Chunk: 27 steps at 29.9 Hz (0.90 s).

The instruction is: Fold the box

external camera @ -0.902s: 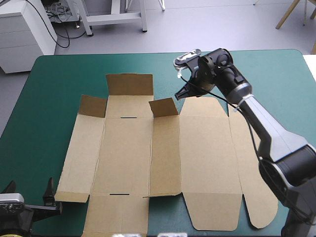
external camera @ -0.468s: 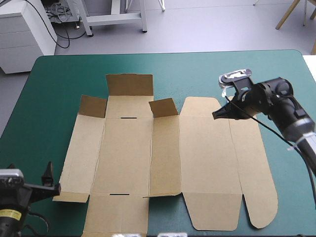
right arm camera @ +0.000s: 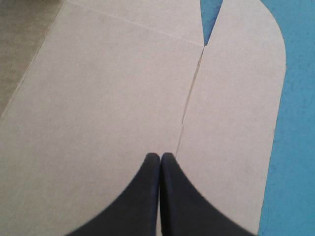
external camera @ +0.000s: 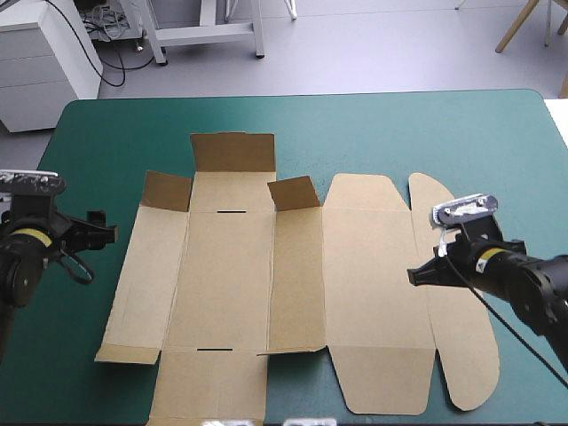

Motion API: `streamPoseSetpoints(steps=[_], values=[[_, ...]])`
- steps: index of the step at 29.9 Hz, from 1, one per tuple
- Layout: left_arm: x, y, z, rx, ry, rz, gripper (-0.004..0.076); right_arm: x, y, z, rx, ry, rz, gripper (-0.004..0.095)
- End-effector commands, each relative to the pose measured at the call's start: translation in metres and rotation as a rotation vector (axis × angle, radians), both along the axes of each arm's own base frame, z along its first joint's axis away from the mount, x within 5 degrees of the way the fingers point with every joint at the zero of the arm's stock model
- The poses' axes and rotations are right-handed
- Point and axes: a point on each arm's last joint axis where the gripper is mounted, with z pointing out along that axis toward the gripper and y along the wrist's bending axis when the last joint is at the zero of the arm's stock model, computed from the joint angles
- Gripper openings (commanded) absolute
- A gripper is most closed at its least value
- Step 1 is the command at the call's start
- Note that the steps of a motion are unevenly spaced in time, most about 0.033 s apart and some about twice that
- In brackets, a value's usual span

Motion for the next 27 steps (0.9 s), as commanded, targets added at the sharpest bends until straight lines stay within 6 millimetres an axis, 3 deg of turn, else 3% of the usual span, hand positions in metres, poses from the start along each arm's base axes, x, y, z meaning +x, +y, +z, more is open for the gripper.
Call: streamPoseSetpoints(steps=[1,7,11,16,19,27], values=[[0.024,-0.001,0.018,-0.017,0.018,-0.001,0.0598,-0.019,-0.005,0.012,0.045,-0.124,-0.003,-0.0019],[0.054,-0.003,0.005,-0.126,0.188,-0.036,0.0598,-0.053,-0.012,0.018,0.077,-0.233,0.014,-0.0019],[0.063,0.011,-0.013,-0.329,0.296,-0.062,0.0598,-0.075,-0.017,0.023,0.096,-0.306,0.019,-0.0019],[0.061,0.041,-0.036,-0.542,0.476,-0.212,0.0598,-0.102,-0.023,0.024,0.119,-0.363,0.024,-0.0019],[0.065,0.054,-0.052,-0.6,0.532,-0.177,0.0598,-0.114,-0.026,0.026,0.103,-0.398,0.043,-0.0019],[0.071,0.059,-0.089,-0.661,0.656,-0.168,0.0598,-0.13,-0.028,0.026,0.084,-0.431,0.079,-0.0019]])
